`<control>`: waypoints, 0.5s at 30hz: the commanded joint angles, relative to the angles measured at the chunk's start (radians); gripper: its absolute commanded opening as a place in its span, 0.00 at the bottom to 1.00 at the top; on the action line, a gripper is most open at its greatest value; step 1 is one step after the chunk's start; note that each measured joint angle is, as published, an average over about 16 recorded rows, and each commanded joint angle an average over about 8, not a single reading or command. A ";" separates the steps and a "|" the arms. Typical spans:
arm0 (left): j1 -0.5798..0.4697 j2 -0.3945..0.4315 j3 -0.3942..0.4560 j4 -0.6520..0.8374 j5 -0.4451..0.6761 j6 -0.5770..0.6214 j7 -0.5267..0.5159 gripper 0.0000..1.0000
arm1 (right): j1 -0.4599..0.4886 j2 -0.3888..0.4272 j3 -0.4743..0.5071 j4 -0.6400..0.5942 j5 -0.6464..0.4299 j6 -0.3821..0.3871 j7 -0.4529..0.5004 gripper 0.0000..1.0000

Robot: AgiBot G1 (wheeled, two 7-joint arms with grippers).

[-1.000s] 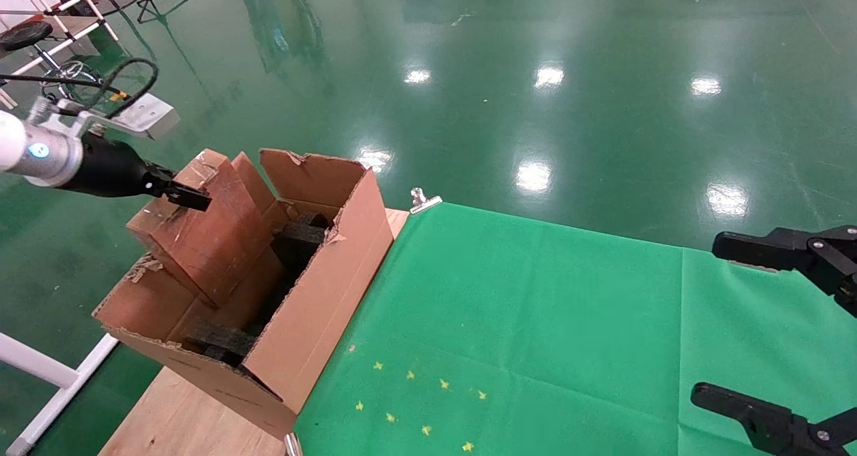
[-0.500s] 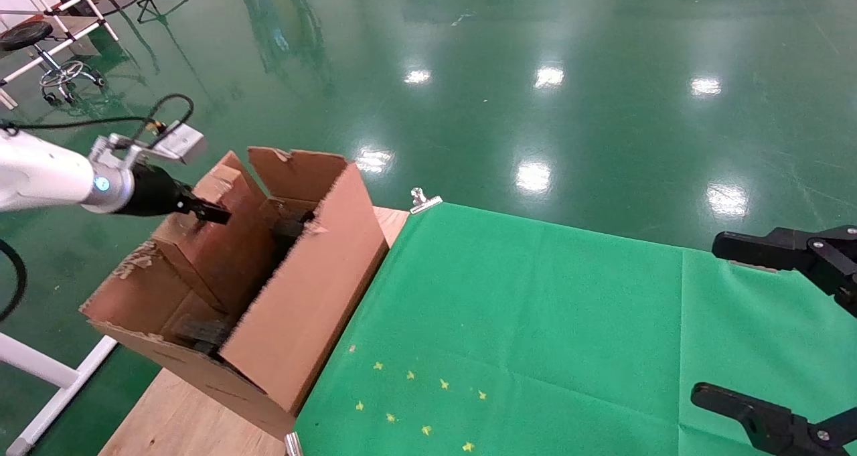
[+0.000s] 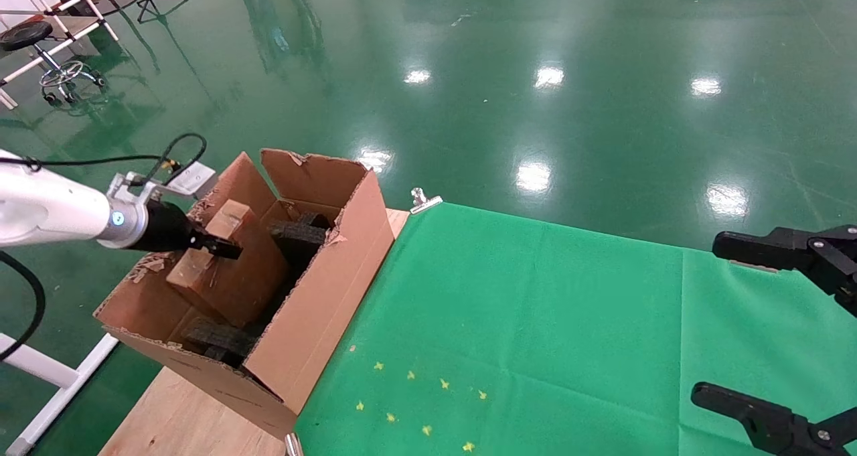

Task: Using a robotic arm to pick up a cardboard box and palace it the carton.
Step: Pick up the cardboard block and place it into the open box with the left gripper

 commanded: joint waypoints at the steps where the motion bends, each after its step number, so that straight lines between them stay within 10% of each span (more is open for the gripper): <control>1: 0.012 0.001 -0.002 0.003 -0.003 -0.006 -0.004 0.00 | 0.000 0.000 0.000 0.000 0.000 0.000 0.000 1.00; 10: 0.055 0.015 -0.008 0.004 -0.012 -0.062 -0.038 0.01 | 0.000 0.000 0.000 0.000 0.000 0.000 0.000 1.00; 15: 0.068 0.021 -0.011 0.006 -0.016 -0.078 -0.052 0.58 | 0.000 0.000 0.000 0.000 0.000 0.000 0.000 1.00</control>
